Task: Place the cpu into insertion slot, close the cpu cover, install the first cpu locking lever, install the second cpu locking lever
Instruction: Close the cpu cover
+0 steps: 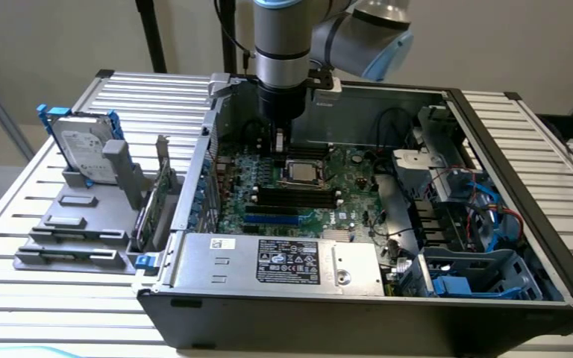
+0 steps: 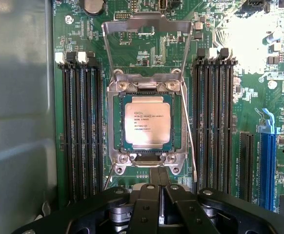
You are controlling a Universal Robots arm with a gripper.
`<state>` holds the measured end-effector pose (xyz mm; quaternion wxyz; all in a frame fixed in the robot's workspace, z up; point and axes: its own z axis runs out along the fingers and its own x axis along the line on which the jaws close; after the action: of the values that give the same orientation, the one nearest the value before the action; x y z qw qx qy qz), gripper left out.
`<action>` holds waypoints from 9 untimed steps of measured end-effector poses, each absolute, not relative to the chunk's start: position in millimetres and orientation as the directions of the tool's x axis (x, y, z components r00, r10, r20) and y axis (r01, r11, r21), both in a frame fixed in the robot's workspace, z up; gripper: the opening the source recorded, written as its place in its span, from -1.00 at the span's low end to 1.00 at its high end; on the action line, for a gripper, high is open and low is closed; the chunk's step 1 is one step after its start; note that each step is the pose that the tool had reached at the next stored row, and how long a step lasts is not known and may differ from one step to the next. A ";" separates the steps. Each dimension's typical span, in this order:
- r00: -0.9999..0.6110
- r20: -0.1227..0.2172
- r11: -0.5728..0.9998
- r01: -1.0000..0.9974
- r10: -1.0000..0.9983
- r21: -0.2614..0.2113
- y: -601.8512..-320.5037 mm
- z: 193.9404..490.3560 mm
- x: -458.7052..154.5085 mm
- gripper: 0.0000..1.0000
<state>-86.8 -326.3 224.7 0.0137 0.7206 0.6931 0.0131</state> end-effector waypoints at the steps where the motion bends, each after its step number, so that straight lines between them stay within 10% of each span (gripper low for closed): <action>1: 0.039 0.000 -0.039 0.999 0.999 0.038 -326.3 224.7 -84.6 -0.79; 9: 0.039 -0.001 -0.039 0.999 0.999 0.019 -326.4 234.1 -49.9 -0.79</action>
<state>-49.9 -326.4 234.1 0.0072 0.7207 0.6932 0.0063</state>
